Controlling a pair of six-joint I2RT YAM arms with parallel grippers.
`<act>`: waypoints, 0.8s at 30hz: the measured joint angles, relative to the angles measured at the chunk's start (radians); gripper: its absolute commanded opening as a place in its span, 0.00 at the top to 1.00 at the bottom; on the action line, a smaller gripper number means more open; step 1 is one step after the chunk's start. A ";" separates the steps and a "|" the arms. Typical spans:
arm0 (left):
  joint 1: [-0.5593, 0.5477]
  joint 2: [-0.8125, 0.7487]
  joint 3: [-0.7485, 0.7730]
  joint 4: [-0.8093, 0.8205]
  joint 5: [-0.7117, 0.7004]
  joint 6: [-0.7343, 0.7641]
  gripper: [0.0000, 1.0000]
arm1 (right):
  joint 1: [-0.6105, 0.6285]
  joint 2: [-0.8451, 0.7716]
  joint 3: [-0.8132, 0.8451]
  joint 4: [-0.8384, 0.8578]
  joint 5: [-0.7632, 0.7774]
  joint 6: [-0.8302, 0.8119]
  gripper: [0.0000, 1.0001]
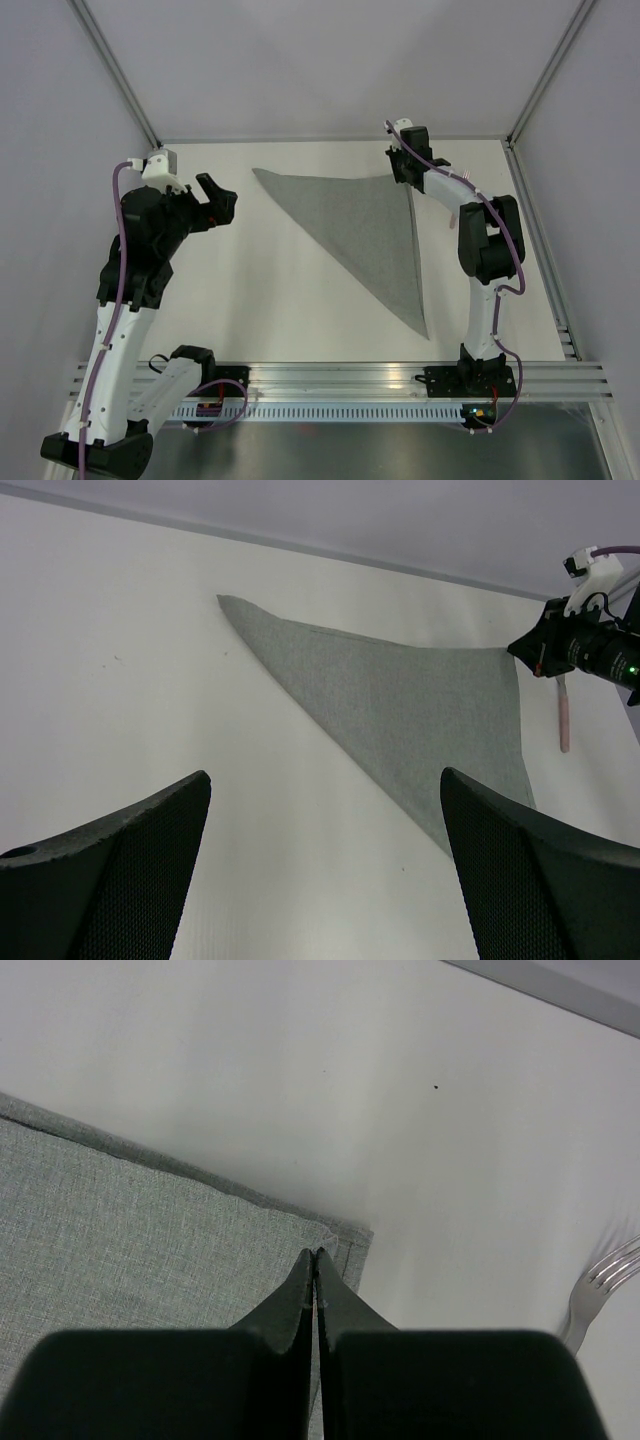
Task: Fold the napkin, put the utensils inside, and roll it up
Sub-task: Fold the napkin
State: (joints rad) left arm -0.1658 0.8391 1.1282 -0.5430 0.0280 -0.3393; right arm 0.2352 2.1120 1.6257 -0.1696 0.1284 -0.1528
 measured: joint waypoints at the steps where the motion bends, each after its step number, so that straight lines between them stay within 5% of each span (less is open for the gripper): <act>1: 0.000 0.001 0.000 0.000 0.000 0.000 0.00 | -0.001 0.000 -0.003 0.002 -0.003 0.000 0.99; 24: 0.000 0.001 -0.003 0.000 0.000 0.000 0.00 | -0.021 -0.033 -0.029 0.020 -0.021 0.007 1.00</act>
State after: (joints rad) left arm -0.1658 0.8398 1.1255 -0.5430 0.0277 -0.3389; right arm 0.2138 2.0789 1.5967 -0.1493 0.1078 -0.1459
